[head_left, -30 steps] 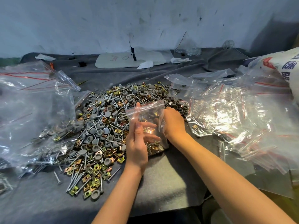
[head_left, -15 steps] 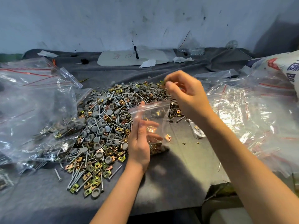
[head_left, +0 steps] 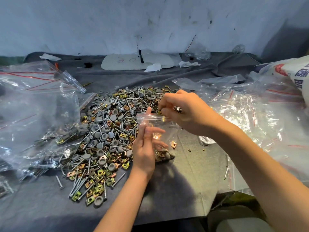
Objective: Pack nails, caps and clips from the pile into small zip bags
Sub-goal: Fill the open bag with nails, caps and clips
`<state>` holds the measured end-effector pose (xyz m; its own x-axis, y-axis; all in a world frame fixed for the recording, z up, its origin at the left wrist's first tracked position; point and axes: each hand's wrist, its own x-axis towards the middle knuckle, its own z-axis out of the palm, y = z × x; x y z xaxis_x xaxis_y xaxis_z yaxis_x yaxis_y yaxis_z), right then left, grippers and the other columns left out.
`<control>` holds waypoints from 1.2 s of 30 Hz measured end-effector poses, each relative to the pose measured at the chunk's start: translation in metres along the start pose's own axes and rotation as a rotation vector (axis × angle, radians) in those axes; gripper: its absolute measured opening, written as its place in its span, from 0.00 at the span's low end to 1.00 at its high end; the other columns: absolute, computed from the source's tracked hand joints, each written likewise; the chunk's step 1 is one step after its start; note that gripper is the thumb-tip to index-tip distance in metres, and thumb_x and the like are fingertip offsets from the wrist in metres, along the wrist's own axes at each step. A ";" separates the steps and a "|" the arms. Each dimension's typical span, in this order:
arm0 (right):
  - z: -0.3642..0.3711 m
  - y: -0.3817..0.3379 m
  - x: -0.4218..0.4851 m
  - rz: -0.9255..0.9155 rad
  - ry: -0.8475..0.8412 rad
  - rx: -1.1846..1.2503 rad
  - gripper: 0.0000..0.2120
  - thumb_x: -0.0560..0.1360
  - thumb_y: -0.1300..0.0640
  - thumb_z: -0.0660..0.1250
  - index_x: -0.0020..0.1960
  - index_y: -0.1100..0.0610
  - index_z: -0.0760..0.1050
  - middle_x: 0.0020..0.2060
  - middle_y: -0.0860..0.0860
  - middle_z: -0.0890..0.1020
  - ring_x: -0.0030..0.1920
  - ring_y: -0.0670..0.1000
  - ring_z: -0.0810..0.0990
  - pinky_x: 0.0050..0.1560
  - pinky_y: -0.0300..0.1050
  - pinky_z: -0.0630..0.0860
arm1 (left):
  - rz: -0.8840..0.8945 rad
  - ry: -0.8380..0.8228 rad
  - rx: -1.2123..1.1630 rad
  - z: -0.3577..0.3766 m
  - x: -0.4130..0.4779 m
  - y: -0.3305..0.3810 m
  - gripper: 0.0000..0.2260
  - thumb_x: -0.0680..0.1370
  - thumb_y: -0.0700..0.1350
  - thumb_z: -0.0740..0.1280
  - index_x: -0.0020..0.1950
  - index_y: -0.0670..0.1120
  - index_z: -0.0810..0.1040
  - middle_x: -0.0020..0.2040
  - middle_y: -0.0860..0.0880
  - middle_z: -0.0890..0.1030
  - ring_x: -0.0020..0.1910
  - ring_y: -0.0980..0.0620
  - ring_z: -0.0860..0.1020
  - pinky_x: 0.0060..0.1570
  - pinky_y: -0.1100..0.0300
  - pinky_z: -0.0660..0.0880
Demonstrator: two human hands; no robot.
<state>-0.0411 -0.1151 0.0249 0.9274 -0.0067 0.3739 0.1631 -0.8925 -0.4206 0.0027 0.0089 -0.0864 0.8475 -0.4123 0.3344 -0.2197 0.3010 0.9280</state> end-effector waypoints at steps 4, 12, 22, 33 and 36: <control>-0.010 -0.003 -0.001 -0.015 -0.109 -0.017 0.04 0.74 0.64 0.68 0.44 0.59 0.81 0.33 0.44 0.78 0.38 0.44 0.74 0.41 0.30 0.66 | 0.054 -0.008 0.016 0.000 0.001 0.000 0.15 0.83 0.51 0.52 0.58 0.70 0.72 0.46 0.39 0.80 0.28 0.56 0.79 0.31 0.63 0.75; -0.017 -0.004 0.001 0.058 -0.190 -0.173 0.17 0.77 0.48 0.65 0.39 0.60 0.80 0.34 0.56 0.80 0.35 0.55 0.75 0.38 0.50 0.71 | 0.065 -0.041 0.047 -0.003 0.002 -0.004 0.18 0.80 0.49 0.50 0.65 0.67 0.66 0.45 0.43 0.81 0.29 0.55 0.80 0.31 0.63 0.75; -0.023 0.001 -0.013 0.108 -0.123 0.008 0.08 0.70 0.60 0.75 0.47 0.52 0.80 0.33 0.43 0.78 0.33 0.41 0.74 0.37 0.38 0.71 | 0.130 0.128 0.190 -0.009 -0.006 0.003 0.11 0.80 0.55 0.60 0.59 0.56 0.76 0.44 0.53 0.83 0.44 0.48 0.81 0.46 0.46 0.78; -0.027 -0.004 -0.031 0.101 -0.032 0.084 0.03 0.70 0.59 0.75 0.43 0.56 0.83 0.37 0.47 0.83 0.38 0.45 0.79 0.41 0.40 0.76 | 0.043 0.109 0.036 -0.016 -0.004 0.040 0.09 0.70 0.54 0.68 0.42 0.50 0.81 0.36 0.54 0.83 0.36 0.58 0.78 0.39 0.68 0.75; -0.032 -0.005 -0.036 0.088 -0.024 0.112 0.02 0.70 0.60 0.75 0.42 0.55 0.83 0.35 0.46 0.80 0.35 0.44 0.75 0.39 0.38 0.72 | 0.047 0.073 0.012 -0.014 -0.005 0.045 0.05 0.71 0.50 0.68 0.41 0.50 0.81 0.36 0.52 0.83 0.35 0.58 0.78 0.38 0.68 0.76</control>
<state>-0.0862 -0.1250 0.0402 0.9473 -0.0706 0.3125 0.1163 -0.8332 -0.5406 -0.0052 0.0366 -0.0486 0.8688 -0.3342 0.3653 -0.2657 0.3080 0.9135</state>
